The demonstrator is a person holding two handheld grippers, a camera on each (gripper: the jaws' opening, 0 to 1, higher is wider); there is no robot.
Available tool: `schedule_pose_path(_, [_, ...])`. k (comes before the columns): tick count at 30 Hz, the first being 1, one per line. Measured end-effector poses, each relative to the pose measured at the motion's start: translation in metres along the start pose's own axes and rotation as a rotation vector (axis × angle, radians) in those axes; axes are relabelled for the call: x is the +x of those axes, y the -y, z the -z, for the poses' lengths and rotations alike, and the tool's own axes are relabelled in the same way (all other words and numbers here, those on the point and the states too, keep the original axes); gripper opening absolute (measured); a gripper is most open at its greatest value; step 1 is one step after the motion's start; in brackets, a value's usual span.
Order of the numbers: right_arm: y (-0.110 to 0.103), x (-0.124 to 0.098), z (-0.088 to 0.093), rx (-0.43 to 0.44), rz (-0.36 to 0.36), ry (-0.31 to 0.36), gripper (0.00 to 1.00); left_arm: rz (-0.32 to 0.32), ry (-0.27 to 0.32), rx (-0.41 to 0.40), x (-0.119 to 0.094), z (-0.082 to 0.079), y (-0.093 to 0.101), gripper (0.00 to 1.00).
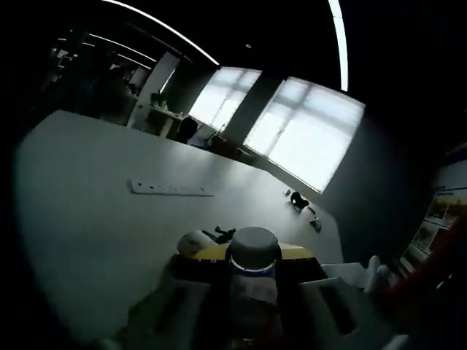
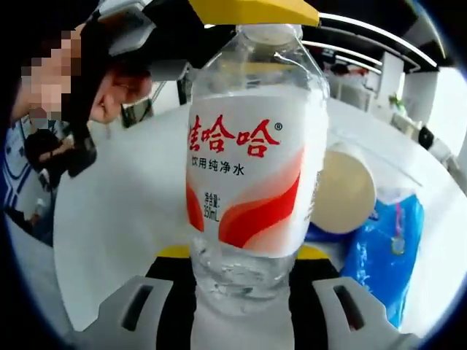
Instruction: Arrange the tabletop items into an orderly group along one side of the table until the central work area is clear of visible clutter.
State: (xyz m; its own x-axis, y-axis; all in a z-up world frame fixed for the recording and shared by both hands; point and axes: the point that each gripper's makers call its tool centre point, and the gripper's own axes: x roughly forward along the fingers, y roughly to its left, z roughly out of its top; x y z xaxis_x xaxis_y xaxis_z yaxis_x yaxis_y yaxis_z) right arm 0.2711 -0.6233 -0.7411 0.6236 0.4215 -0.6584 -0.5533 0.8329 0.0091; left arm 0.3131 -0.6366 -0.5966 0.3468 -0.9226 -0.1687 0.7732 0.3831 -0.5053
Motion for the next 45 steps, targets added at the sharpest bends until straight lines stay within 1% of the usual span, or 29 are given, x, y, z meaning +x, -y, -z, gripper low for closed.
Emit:
schedule_pose_path(3, [-0.001,-0.001,0.000,-0.006,-0.022,0.008,0.47,0.026,-0.010,0.027,0.000,0.001,0.005,0.21])
schedule_pose_path(8, [-0.003,-0.002,0.001,-0.032,-0.079,0.021,0.48,0.092,-0.030,0.071,-0.001,0.004,0.015,0.22])
schedule_pose_path(12, [-0.006,-0.003,0.001,-0.072,-0.132,0.026,0.48,0.118,-0.044,0.086,-0.003,0.005,0.019,0.22])
schedule_pose_path(15, [-0.009,-0.003,0.002,-0.110,-0.174,0.023,0.48,0.151,-0.062,0.110,-0.004,0.006,0.024,0.22])
schedule_pose_path(20, [-0.012,-0.005,0.002,-0.155,-0.236,0.012,0.48,0.182,-0.082,0.114,-0.003,0.007,0.029,0.22])
schedule_pose_path(25, [-0.016,-0.007,0.003,-0.214,-0.294,0.008,0.48,0.219,-0.107,0.144,-0.004,0.010,0.036,0.22])
schedule_pose_path(26, [-0.017,-0.008,0.004,-0.229,-0.305,0.005,0.48,0.235,-0.120,0.159,-0.005,0.012,0.040,0.22])
schedule_pose_path(32, [-0.025,-0.011,0.006,-0.293,-0.333,0.019,0.48,0.255,-0.136,0.168,-0.009,0.015,0.045,0.22])
schedule_pose_path(38, [-0.031,-0.013,0.008,-0.334,-0.345,0.036,0.48,0.277,-0.154,0.197,-0.014,0.019,0.051,0.22])
schedule_pose_path(45, [-0.037,-0.015,0.010,-0.314,-0.372,0.050,0.46,0.300,-0.162,0.237,-0.017,0.025,0.061,0.22])
